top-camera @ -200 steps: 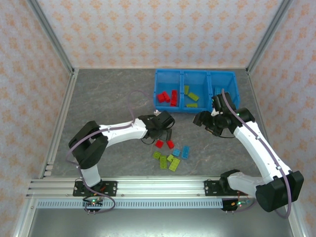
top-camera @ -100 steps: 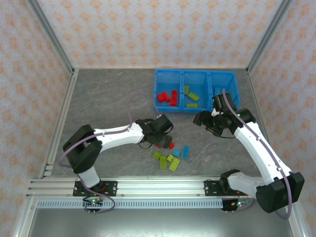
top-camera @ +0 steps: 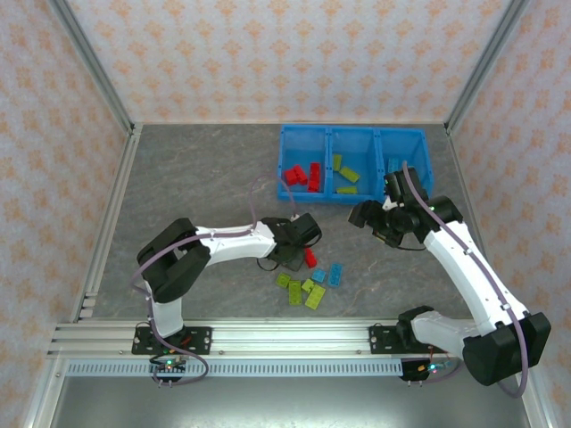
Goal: Sort the legos into containers by color
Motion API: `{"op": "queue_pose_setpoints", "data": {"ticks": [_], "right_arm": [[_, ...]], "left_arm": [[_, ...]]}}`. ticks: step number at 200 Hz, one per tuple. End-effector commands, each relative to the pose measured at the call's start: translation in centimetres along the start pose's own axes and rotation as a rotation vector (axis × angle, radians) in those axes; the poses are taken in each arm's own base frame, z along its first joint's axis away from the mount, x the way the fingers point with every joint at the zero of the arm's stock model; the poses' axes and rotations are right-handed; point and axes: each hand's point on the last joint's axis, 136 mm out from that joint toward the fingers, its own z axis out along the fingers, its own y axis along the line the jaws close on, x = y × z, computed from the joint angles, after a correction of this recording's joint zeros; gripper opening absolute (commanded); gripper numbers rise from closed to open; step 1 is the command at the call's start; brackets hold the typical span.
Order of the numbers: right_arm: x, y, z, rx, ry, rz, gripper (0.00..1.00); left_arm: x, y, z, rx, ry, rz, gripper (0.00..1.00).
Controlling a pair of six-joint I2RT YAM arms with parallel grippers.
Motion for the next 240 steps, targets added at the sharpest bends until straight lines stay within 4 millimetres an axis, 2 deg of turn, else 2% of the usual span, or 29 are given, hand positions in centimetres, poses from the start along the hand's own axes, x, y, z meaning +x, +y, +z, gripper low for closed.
{"op": "queue_pose_setpoints", "data": {"ticks": [1,24,44,70,88,99,116,119,120,121,124,125,131,159,169,186,205,224,240], "right_arm": [[-0.2,0.6,-1.2,-0.020,-0.023,-0.009,0.74],[0.2,1.7,-1.6,-0.068,-0.004,-0.022,0.74],[1.5,3.6,-2.0,-0.152,0.038,-0.061,0.74],[3.2,6.4,-3.0,-0.266,0.073,-0.109,0.74],[3.3,7.2,-3.7,-0.304,0.055,-0.100,0.74],[2.9,7.4,-4.1,-0.316,0.023,-0.084,0.74],[2.3,7.3,-4.6,-0.315,-0.020,-0.069,0.74],[2.3,7.2,-4.6,-0.312,-0.025,-0.067,0.74],[2.2,7.2,-4.6,-0.311,-0.026,-0.065,0.74],[2.2,7.2,-4.7,-0.310,-0.027,-0.064,0.74],[2.2,7.1,-4.7,-0.307,-0.030,-0.063,0.74],[2.2,7.1,-4.7,-0.306,-0.030,-0.064,0.74],[2.2,6.9,-4.8,-0.297,-0.032,-0.061,0.74],[2.3,5.9,-5.2,-0.255,-0.049,-0.050,0.74],[2.4,5.5,-5.3,-0.244,-0.057,-0.047,0.74],[2.5,5.1,-5.6,-0.233,-0.066,-0.042,0.74],[2.5,4.9,-5.8,-0.231,-0.072,-0.040,0.74],[2.5,4.8,-5.7,-0.226,-0.076,-0.035,0.74],[2.4,4.9,-5.6,-0.228,-0.076,-0.035,0.74]], "left_arm": [[0.6,0.8,-0.1,-0.044,0.016,0.002,0.38],[-0.4,0.6,-1.7,-0.020,-0.030,-0.012,0.35],[-3.2,0.3,-5.3,0.008,-0.134,-0.019,0.33],[-8.8,1.3,-11.3,0.017,-0.323,-0.052,0.33],[-13.4,3.4,-14.4,-0.013,-0.436,-0.099,0.33],[-16.3,5.0,-15.6,-0.047,-0.492,-0.129,0.33],[-20.7,7.1,-15.9,-0.065,-0.538,-0.177,0.33],[-21.3,7.1,-15.2,-0.064,-0.530,-0.177,0.33],[-21.7,7.2,-15.7,-0.060,-0.543,-0.180,0.33],[-21.8,7.2,-15.1,-0.062,-0.532,-0.180,0.33],[-22.6,7.5,-15.8,-0.056,-0.552,-0.187,0.33],[-22.8,7.5,-14.7,-0.062,-0.532,-0.185,0.33],[-24.0,7.8,-13.6,-0.069,-0.522,-0.189,0.33],[-28.8,8.8,-10.9,-0.071,-0.513,-0.212,0.34],[-30.2,9.1,-10.7,-0.070,-0.527,-0.218,0.35],[-31.6,9.5,-9.8,-0.065,-0.535,-0.221,0.40],[-32.1,9.3,-9.3,-0.040,-0.535,-0.212,0.46],[-32.1,8.9,-10.6,-0.013,-0.545,-0.208,0.48],[-31.7,8.7,-12.9,0.015,-0.565,-0.203,0.48]]}}
